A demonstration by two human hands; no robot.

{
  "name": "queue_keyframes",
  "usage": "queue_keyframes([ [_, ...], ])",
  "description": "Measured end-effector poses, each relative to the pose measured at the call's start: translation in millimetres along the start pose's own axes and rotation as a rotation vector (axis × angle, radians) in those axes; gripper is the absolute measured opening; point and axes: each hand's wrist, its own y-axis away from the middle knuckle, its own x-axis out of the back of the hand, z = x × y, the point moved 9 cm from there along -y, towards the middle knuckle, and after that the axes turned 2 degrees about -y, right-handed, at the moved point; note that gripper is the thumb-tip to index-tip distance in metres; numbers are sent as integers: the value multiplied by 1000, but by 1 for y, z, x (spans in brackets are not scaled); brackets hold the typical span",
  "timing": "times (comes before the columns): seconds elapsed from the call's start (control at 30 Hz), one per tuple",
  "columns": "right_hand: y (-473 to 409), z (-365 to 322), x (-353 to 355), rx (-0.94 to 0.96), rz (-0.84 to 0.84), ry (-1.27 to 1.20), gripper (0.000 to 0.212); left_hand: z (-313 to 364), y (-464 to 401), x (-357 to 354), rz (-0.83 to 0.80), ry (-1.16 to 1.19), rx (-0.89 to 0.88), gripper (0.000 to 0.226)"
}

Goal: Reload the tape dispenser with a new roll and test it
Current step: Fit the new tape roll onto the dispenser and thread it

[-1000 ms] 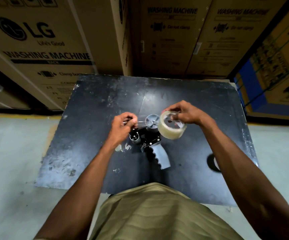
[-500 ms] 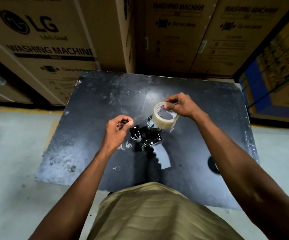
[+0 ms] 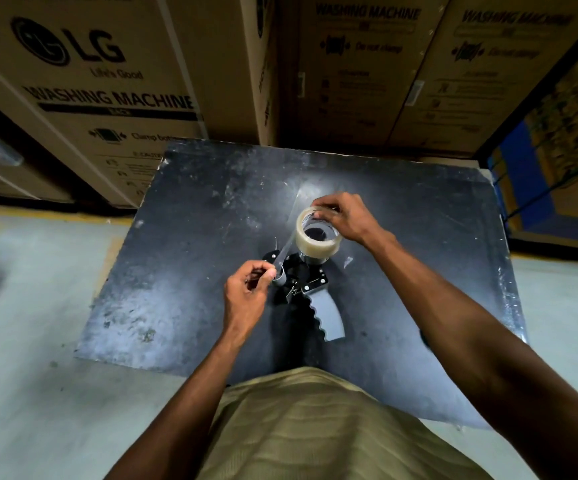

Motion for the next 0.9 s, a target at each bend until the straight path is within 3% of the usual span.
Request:
queue_keyframes([
  [0.3,1,5,-22,-60,-35,-51,36,-20,10,-5,6,-52,27,8],
  [0.67,8,3,-26,-23,-70,75,35,-28,13,-9,9,-128,5,11],
  [0.73,12,-11,-25,17,-137,159,47,-31,16,-8,15,-117,15,13],
  [0.9,15,-15,-29,-18,-348,375,104,-38,22,-6,25,-91,42,11],
])
